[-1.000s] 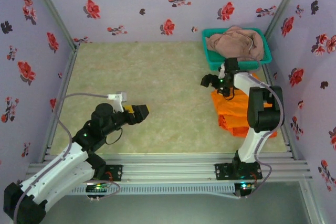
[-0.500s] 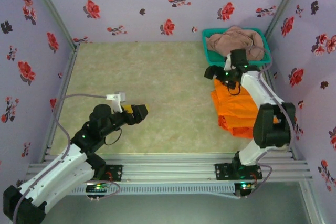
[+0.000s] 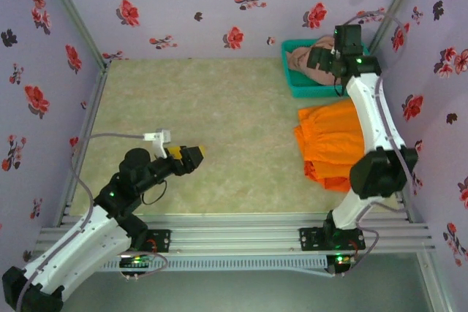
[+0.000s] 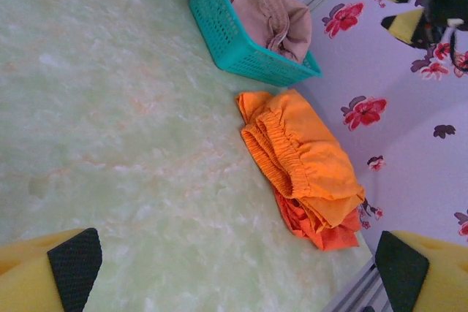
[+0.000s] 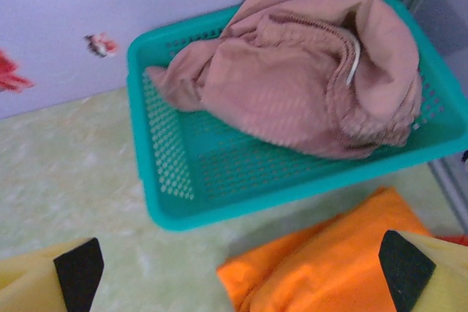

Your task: Fold and stack the shorts

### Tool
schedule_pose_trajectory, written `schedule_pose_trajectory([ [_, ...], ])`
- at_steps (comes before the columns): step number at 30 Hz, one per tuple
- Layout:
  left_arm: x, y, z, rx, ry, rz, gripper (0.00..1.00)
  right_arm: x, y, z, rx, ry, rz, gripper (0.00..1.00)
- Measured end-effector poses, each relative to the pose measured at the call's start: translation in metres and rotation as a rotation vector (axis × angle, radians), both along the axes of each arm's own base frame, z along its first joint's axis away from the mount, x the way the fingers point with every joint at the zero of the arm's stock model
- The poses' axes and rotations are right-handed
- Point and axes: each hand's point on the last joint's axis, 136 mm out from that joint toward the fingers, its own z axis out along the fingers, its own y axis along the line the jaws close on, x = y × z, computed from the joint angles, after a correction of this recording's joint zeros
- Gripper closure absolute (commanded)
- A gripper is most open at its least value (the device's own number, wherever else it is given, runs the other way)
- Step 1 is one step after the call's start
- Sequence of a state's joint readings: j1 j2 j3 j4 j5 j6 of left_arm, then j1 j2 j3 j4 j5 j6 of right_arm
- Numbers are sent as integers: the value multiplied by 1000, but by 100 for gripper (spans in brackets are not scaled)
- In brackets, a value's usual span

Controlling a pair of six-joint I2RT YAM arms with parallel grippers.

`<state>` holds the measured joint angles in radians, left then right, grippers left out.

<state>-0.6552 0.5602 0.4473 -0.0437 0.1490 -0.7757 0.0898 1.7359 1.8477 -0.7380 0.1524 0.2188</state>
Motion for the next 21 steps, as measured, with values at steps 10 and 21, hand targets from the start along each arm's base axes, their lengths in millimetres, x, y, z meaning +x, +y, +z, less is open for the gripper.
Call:
schedule_pose_trajectory([
  [10,-3,3,-10,27,34,0,0,123,-30,-50,-51,7,-91,1],
  [21,-3,7,-40,62,88,26,1,194,-69,-120,-47,-67,-155,1],
])
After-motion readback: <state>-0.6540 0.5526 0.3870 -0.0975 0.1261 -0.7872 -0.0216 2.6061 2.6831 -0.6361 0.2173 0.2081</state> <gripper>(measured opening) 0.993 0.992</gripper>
